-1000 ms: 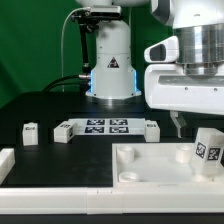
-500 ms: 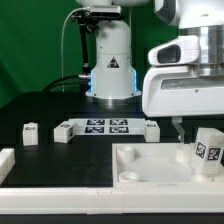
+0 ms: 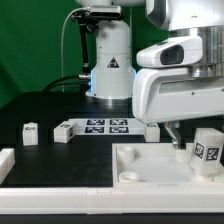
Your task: Assemble one leg
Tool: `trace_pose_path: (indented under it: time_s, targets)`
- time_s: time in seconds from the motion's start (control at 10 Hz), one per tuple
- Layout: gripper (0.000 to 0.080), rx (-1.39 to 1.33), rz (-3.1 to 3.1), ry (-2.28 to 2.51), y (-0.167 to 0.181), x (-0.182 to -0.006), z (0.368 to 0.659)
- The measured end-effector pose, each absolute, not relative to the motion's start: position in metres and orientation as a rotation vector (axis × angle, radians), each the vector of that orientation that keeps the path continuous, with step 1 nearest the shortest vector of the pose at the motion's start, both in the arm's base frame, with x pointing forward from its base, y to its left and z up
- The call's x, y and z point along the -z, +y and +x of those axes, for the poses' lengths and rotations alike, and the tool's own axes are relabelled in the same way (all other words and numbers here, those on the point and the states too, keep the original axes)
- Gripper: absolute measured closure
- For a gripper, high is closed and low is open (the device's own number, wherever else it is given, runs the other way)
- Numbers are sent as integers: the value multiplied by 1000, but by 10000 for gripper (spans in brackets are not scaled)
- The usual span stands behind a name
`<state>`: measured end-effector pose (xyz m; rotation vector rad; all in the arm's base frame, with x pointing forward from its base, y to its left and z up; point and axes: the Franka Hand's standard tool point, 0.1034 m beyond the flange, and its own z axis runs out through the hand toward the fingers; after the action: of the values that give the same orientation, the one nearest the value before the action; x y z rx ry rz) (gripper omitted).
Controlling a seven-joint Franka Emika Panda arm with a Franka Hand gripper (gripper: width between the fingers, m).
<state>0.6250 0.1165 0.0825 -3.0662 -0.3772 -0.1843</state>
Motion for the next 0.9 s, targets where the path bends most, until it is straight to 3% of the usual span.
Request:
trace_pose_path:
  time_s: [0.1,0.2,0.5,0.9]
  targets:
    - [433,184,-3066,-377,116,-82,625]
    - [509,184,-3066,-377,117,-82,625]
    - [509,180,-3071,-240,117,-82,625]
    - [509,198,-2995,605,116,-81,624]
